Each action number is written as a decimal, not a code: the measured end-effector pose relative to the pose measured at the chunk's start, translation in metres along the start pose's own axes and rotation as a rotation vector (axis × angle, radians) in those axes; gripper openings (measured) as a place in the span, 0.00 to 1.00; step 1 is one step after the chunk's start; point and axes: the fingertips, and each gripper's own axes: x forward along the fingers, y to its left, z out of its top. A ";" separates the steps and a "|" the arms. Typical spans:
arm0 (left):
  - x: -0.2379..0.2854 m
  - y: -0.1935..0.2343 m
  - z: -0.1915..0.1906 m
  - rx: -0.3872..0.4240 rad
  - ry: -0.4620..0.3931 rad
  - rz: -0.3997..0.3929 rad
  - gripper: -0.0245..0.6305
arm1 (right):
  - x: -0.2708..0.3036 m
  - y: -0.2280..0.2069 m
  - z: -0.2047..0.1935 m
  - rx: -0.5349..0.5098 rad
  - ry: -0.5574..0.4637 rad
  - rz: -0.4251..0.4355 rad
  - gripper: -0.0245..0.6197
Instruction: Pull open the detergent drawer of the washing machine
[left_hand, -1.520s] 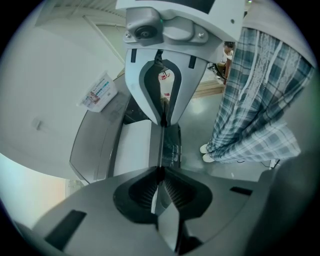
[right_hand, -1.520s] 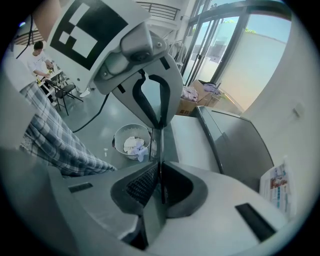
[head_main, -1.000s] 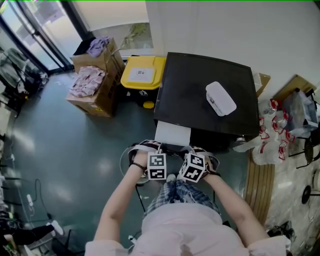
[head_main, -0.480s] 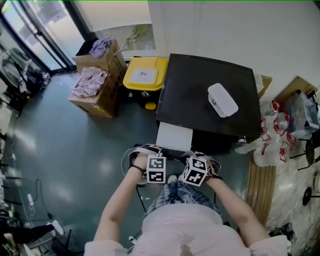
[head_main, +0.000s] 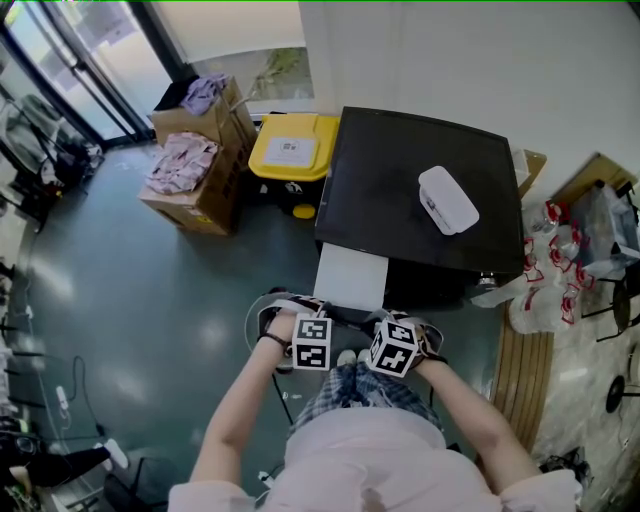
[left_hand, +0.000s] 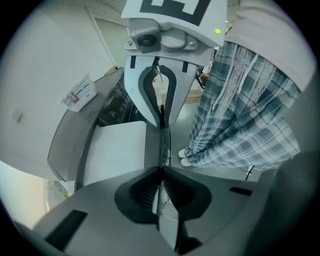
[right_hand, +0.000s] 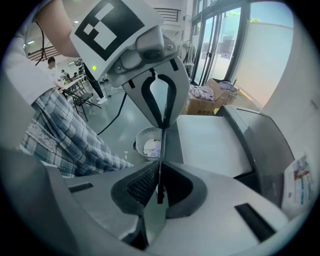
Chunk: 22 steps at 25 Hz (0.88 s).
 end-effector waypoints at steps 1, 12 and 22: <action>0.000 -0.003 0.000 -0.002 -0.005 -0.007 0.12 | 0.000 0.004 0.001 -0.002 -0.003 0.011 0.11; 0.001 -0.036 -0.001 -0.017 -0.026 -0.026 0.12 | 0.007 0.038 -0.002 0.003 -0.004 0.066 0.11; 0.001 -0.037 0.000 -0.069 -0.061 -0.044 0.12 | 0.008 0.039 -0.003 0.003 -0.010 0.060 0.11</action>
